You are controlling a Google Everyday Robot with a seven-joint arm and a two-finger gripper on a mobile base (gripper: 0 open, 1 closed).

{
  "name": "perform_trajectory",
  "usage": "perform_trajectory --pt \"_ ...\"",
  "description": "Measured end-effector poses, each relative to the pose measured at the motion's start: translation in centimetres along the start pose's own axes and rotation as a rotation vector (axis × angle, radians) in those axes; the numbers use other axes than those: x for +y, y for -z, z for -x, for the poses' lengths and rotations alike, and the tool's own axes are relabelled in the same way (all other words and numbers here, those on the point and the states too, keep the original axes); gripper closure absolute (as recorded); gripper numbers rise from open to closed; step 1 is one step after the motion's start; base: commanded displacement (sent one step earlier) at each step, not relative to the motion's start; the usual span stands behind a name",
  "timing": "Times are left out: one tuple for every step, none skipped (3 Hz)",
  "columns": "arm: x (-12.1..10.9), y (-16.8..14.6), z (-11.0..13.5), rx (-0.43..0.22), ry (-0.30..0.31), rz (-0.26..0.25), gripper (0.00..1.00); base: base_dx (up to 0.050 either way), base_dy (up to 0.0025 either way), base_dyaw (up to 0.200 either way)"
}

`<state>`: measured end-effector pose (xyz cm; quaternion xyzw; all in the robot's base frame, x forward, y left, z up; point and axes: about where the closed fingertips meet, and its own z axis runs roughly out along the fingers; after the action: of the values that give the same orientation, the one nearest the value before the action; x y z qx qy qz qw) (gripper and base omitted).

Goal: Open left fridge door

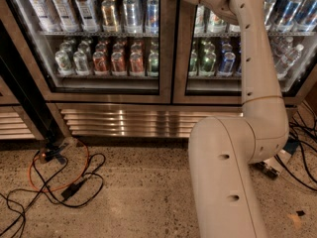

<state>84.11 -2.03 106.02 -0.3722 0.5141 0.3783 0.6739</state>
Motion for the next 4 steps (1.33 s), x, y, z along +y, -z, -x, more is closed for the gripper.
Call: perform_trajectory --pt "-0.01 0.01 0.06 0.000 0.000 -0.001 1.00 0.000 0.00000 0.000" --pt "-0.07 0.06 0.06 -0.001 0.000 -0.002 1.00 0.000 0.00000 0.000" --pt "-0.14 0.15 0.04 -0.001 0.000 -0.004 1.00 0.000 0.00000 0.000" --pt "-0.16 0.14 0.03 -0.001 0.000 -0.005 1.00 0.000 0.00000 0.000"
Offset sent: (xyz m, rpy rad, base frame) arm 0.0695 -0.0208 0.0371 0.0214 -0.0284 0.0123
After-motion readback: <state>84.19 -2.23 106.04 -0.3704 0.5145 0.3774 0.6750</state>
